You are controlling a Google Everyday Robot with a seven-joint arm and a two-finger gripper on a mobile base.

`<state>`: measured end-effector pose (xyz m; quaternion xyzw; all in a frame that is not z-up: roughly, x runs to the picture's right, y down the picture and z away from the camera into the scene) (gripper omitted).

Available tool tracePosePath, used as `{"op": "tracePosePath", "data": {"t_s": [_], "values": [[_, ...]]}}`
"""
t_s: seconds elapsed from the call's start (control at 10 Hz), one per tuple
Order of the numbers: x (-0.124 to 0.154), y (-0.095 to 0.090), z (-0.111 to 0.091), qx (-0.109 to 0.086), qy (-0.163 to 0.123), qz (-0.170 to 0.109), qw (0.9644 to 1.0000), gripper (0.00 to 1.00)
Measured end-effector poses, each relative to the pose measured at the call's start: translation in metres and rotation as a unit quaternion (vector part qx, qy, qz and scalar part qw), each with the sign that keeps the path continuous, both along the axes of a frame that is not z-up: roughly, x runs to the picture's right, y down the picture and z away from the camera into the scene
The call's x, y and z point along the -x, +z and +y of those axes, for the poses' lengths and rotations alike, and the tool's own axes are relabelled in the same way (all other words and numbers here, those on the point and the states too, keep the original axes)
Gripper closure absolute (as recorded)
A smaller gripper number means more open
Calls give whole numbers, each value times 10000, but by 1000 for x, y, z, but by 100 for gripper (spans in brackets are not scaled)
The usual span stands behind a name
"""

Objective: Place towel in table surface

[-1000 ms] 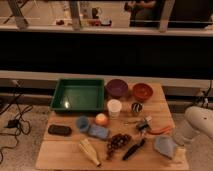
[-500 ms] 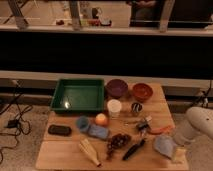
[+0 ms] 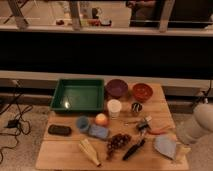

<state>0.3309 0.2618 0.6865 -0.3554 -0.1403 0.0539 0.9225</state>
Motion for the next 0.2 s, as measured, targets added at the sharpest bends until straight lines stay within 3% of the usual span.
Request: {"op": "tracePosePath", "data": {"t_s": [0.1, 0.2], "values": [[0, -13, -8, -112, 3, 8, 9999, 20], [1, -13, -8, -116, 1, 3, 9999, 20]]}}
